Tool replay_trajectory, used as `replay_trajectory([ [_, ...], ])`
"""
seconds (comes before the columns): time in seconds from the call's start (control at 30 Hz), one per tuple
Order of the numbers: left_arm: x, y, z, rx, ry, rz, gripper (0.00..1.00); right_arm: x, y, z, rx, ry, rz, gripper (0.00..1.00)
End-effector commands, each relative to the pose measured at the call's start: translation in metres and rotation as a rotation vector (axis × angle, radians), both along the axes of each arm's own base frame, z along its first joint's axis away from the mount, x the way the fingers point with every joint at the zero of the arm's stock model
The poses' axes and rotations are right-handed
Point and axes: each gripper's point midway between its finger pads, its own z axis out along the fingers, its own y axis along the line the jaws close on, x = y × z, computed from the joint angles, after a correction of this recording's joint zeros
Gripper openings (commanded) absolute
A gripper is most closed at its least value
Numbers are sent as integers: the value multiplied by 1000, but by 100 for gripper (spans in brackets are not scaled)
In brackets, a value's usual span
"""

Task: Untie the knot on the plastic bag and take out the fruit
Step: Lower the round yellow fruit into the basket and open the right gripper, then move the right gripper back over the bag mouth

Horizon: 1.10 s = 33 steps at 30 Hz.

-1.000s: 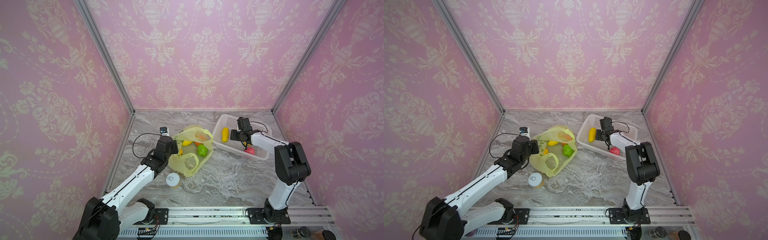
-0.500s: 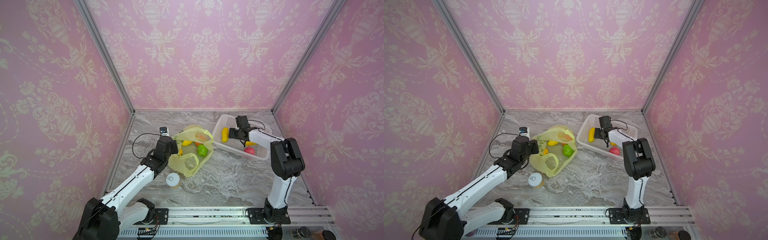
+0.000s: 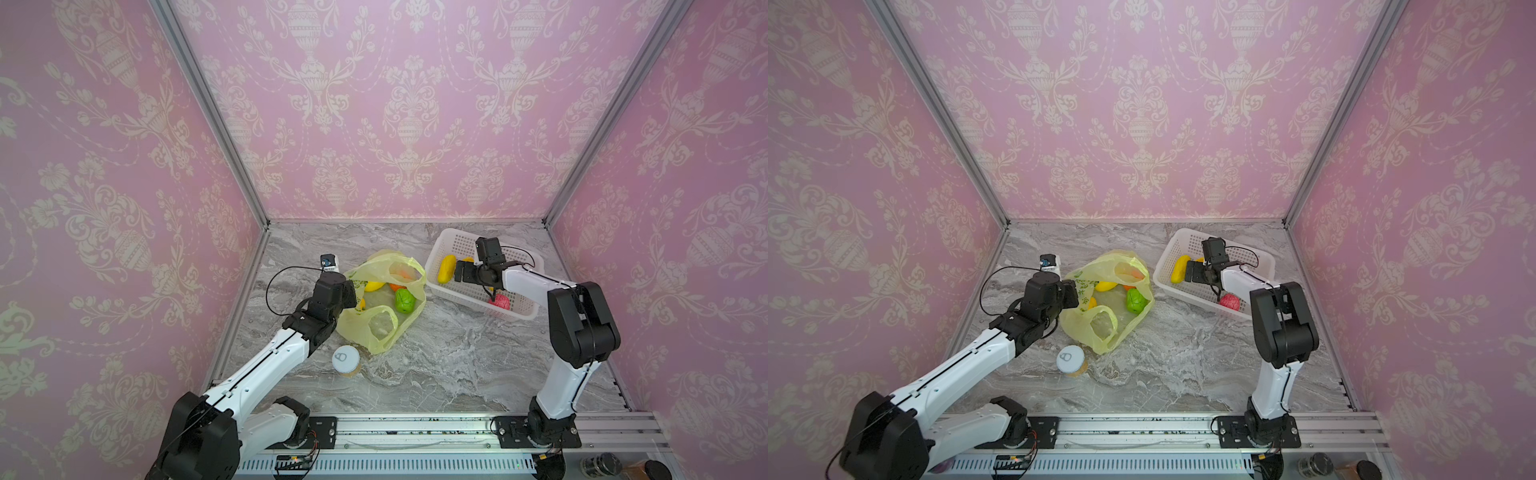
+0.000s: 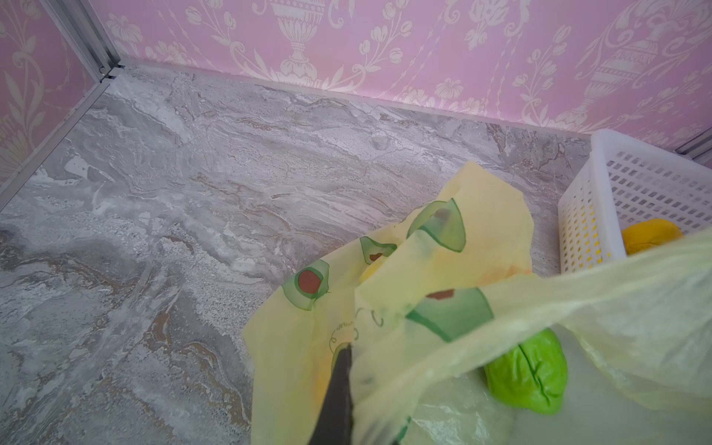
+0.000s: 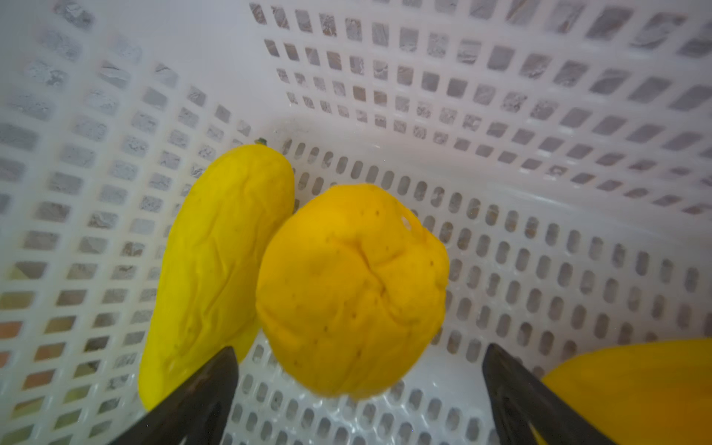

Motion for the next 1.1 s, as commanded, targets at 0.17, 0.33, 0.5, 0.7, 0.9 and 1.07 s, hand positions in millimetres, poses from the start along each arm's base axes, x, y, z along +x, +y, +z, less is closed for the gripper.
replay_trajectory([
  [0.17, 1, 1, 3, -12, 2, 4, 0, -56, 31, 129, 80, -369, 125, 100],
  [0.33, 0, 3, 3, -8, 0, 11, 0, -109, 77, 182, 152, -564, 363, 84],
  [0.5, 0, 3, 6, -14, -5, 6, 0, -162, 133, 206, 175, -658, 664, 72],
  [0.7, -2, 2, 11, -24, -18, -1, 0, -212, 188, 203, 132, -661, 982, 67],
  [0.9, -5, 1, 17, -49, -51, -14, 0, -214, 226, 169, 37, -562, 1115, 54],
  [1.07, -4, -2, 16, -54, -50, -25, 0, -196, 247, 136, -63, -478, 1143, 46],
])
